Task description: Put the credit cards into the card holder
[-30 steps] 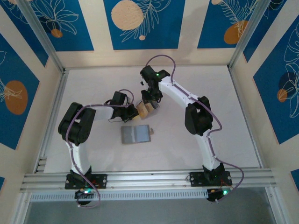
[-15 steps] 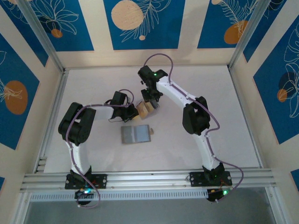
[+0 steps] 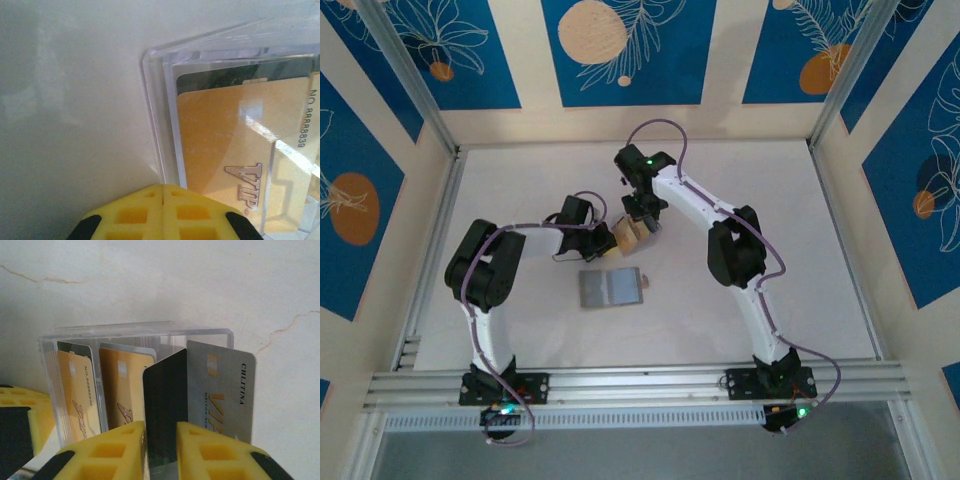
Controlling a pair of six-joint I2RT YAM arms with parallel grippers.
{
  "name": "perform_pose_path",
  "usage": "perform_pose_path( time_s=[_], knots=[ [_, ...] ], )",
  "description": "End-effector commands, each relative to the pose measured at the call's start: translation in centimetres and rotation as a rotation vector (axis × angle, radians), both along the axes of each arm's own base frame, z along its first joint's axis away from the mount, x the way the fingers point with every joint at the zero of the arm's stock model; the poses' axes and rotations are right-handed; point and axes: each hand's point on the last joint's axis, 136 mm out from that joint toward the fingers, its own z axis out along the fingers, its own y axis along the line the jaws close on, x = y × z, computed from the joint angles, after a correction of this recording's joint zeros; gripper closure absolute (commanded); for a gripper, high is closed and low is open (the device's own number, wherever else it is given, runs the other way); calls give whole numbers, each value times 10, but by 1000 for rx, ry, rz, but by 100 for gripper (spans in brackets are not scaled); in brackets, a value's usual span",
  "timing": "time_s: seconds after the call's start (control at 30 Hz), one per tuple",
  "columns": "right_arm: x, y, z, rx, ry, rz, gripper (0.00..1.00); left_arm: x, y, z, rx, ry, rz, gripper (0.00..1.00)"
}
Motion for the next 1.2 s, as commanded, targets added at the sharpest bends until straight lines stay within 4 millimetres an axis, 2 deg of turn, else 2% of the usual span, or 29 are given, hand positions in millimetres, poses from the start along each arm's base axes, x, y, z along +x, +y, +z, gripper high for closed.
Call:
perform_pose_path(
  time_s=[0.0,0.17,0.3,0.5,0.93,1.07,1.17],
  knots=[
    [-3,4,-7,-9,29,16,79,9,-8,-11,22,-26,1,95],
    [-3,2,-7,-10,31,13,86,9,-8,-12,22,-25,1,95],
    [-5,4,1,2,27,21,92,10,-8,-12,24,-25,2,95],
    [-8,9,29,46,-8,30,100,10,-8,-13,28,-22,3,95],
    [-12,3,86,65,-137,11,100,12,-12,-10,32,-29,-9,95],
    [-28,2,105,110,-173,10,100,14,-19,9,-3,-53,-35,94],
    [-48,0,114,196,-162,-2,100,14,-18,39,-24,-99,-35,94]
  ],
)
